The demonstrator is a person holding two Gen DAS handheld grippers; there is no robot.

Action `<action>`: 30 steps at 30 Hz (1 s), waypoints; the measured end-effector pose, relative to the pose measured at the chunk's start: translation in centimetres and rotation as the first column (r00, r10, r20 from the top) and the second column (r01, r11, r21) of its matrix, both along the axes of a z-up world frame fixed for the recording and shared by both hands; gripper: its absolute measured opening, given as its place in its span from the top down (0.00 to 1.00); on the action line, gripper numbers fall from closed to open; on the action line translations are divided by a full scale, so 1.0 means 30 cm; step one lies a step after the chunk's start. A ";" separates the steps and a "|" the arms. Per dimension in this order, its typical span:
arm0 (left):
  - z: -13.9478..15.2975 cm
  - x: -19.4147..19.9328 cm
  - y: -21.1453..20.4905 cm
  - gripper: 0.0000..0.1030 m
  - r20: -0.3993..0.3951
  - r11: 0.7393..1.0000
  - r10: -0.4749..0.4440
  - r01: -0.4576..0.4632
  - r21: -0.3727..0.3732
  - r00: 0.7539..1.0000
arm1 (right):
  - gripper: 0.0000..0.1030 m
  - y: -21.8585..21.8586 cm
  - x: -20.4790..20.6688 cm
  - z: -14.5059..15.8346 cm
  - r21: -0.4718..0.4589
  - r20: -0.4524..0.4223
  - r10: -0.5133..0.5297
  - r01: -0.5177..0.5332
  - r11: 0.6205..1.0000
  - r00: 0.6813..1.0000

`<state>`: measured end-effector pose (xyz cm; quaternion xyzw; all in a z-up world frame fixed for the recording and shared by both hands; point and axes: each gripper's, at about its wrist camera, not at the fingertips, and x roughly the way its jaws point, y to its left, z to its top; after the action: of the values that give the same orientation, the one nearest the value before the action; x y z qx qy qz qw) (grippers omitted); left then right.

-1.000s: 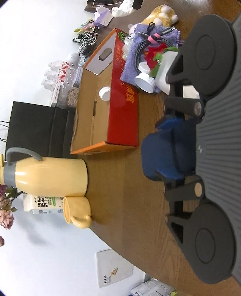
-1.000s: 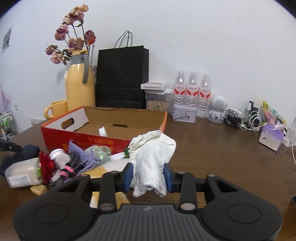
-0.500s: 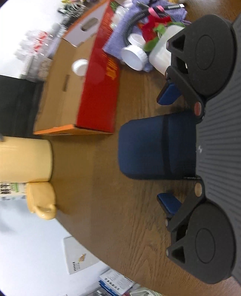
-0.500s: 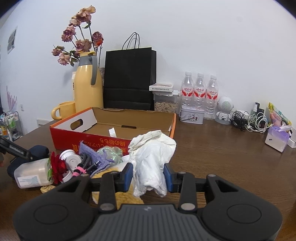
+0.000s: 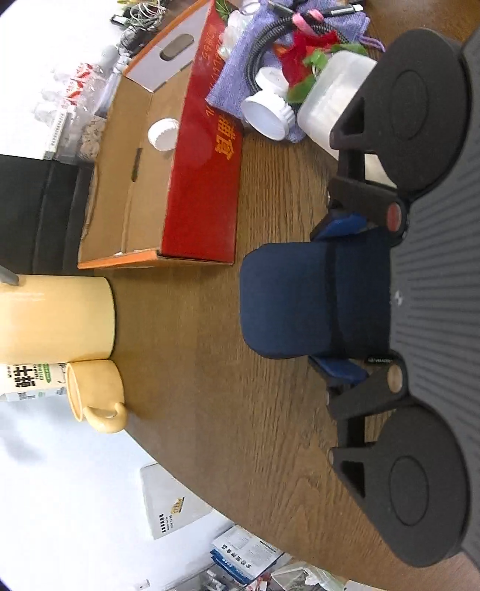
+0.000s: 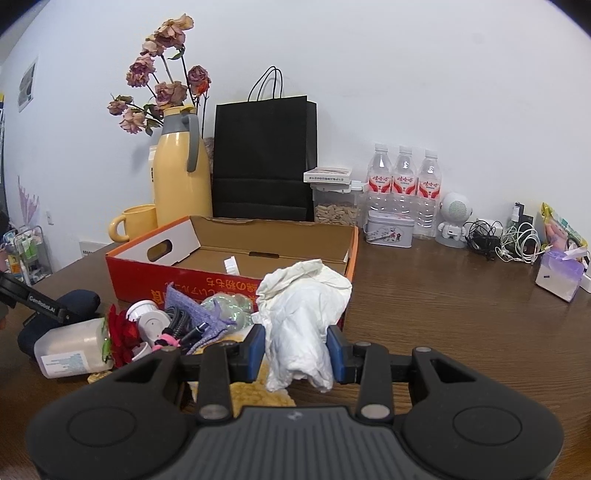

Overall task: Organize objects
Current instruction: 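Carry the cloth with the right tool into the box while the left tool drops the pouch there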

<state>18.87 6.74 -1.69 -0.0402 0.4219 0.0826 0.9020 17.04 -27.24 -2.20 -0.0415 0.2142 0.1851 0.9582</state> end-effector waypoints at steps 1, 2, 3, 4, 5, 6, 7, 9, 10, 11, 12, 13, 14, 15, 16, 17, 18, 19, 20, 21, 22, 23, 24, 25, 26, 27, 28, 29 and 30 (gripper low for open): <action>0.009 -0.007 0.000 0.37 0.008 1.000 -0.004 0.004 -0.003 1.000 | 0.66 0.003 0.002 0.003 -0.001 0.002 0.002 -0.002 1.000 1.000; 0.020 -0.010 -0.001 0.37 0.020 1.000 -0.006 0.006 -0.002 1.000 | 0.66 0.004 0.003 0.006 -0.001 0.005 0.005 -0.005 1.000 1.000; 0.038 -0.016 -0.002 0.37 0.037 1.000 -0.008 0.008 0.001 0.999 | 0.66 0.006 0.004 0.012 -0.001 0.009 0.007 -0.007 1.000 1.000; 0.062 -0.024 -0.006 0.37 0.060 1.000 -0.014 0.014 0.004 0.998 | 0.66 0.010 0.006 0.018 0.000 0.015 0.008 -0.008 1.000 1.000; 0.086 -0.027 -0.010 0.37 0.082 1.000 -0.022 0.022 0.005 0.996 | 0.66 0.015 0.010 0.026 0.002 0.022 0.010 -0.010 1.000 1.000; 0.113 -0.031 -0.016 0.37 0.106 1.000 -0.028 0.028 0.004 0.994 | 0.66 0.021 0.017 0.034 0.004 0.028 0.013 -0.013 1.000 1.000; 0.144 -0.030 -0.022 0.37 0.131 0.999 -0.036 0.036 0.002 0.991 | 0.66 0.028 0.026 0.041 0.007 0.034 0.016 -0.017 1.000 0.999; 0.199 -0.014 -0.039 0.37 0.174 0.998 -0.055 0.057 -0.002 0.983 | 0.66 0.048 0.050 0.056 0.015 0.042 0.023 -0.024 1.000 0.999; 0.221 0.004 -0.049 0.37 0.189 0.998 -0.062 0.064 -0.002 0.980 | 0.66 0.061 0.067 0.063 0.019 0.044 0.028 -0.028 0.999 0.999; 0.241 0.019 -0.063 0.37 0.204 0.997 -0.069 0.071 -0.001 0.976 | 0.66 0.076 0.087 0.070 0.022 0.047 0.031 -0.032 0.999 0.998; 0.259 0.042 -0.077 0.37 0.220 0.997 -0.073 0.075 -0.001 0.973 | 0.66 0.092 0.108 0.078 0.026 0.050 0.031 -0.033 0.999 0.998; 0.276 0.068 -0.091 0.37 0.234 0.997 -0.076 0.080 -0.005 0.969 | 0.66 0.108 0.132 0.084 0.030 0.051 0.031 -0.032 0.999 0.998; 0.288 0.094 -0.104 0.37 0.247 0.996 -0.078 0.084 -0.012 0.966 | 0.66 0.125 0.159 0.092 0.036 0.051 0.030 -0.032 0.999 0.998; 0.298 0.124 -0.115 0.37 0.259 0.996 -0.078 0.086 -0.020 0.963 | 0.66 0.142 0.190 0.099 0.042 0.051 0.029 -0.031 0.999 0.998; 0.307 0.159 -0.129 0.37 0.272 0.996 -0.075 0.085 -0.026 0.959 | 0.66 0.157 0.216 0.103 0.046 0.050 0.026 -0.029 0.999 0.998; 0.308 0.186 -0.143 0.37 0.280 0.996 -0.075 0.086 -0.025 0.957 | 0.66 0.173 0.249 0.108 0.051 0.047 0.023 -0.026 0.998 0.999; 0.308 0.217 -0.158 0.37 0.290 0.996 -0.077 0.087 -0.024 0.954 | 0.66 0.187 0.279 0.109 0.056 0.045 0.020 -0.022 0.998 0.999; 0.305 0.249 -0.172 0.37 0.297 0.996 -0.079 0.089 -0.020 0.951 | 0.66 0.202 0.315 0.111 0.062 0.041 0.015 -0.018 0.998 0.999; 0.296 0.275 -0.184 0.37 0.301 0.996 -0.080 0.090 -0.018 0.950 | 0.66 0.215 0.345 0.111 0.065 0.038 0.010 -0.013 0.998 0.999; 0.285 0.305 -0.196 0.37 0.300 0.996 -0.083 0.092 -0.017 0.950 | 0.66 0.227 0.375 0.108 0.069 0.033 0.003 -0.005 0.998 0.999; 0.271 0.340 -0.209 0.37 0.296 0.995 -0.086 0.096 -0.018 0.951 | 0.66 0.239 0.406 0.103 0.072 0.026 -0.003 0.001 0.997 1.000; 0.257 0.355 -0.217 0.37 0.294 0.995 -0.086 0.096 -0.019 0.952 | 0.66 0.250 0.438 0.097 0.076 0.017 -0.010 0.009 0.997 1.000; 0.243 0.377 -0.221 0.37 0.292 0.995 -0.084 0.094 -0.021 0.953 | 0.66 0.259 0.462 0.090 0.078 0.011 -0.017 0.017 0.997 1.000; 0.229 0.398 -0.223 0.37 0.295 0.995 -0.083 0.094 -0.024 0.952 | 0.66 0.266 0.486 0.080 0.079 0.004 -0.027 0.027 0.997 1.000; 0.217 0.411 -0.221 0.37 0.300 0.995 -0.082 0.093 -0.024 0.950 | 0.66 0.270 0.502 0.069 0.078 0.001 -0.037 0.037 0.996 0.999; 0.208 0.424 -0.221 0.37 0.307 0.996 -0.082 0.092 -0.018 0.948 | 0.66 0.271 0.512 0.058 0.080 -0.002 -0.042 0.042 0.996 0.999; 0.199 0.434 -0.221 0.37 0.315 0.996 -0.077 0.083 -0.008 0.946 | 0.66 0.274 0.521 0.047 0.078 -0.009 -0.041 0.041 0.996 0.999; 0.191 0.440 -0.219 0.37 0.322 0.998 -0.063 0.066 0.001 0.945 | 0.65 0.275 0.529 0.035 0.073 -0.019 -0.036 0.037 0.997 0.999; 0.183 0.441 -0.216 0.37 0.331 0.998 -0.053 0.056 0.002 0.942 | 0.65 0.276 0.534 0.027 0.072 -0.028 -0.032 0.034 0.997 0.999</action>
<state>32.10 0.26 3.81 -0.0451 0.2658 0.0483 0.9618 33.06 -18.97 -1.39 -0.0009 0.2210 0.1773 0.9590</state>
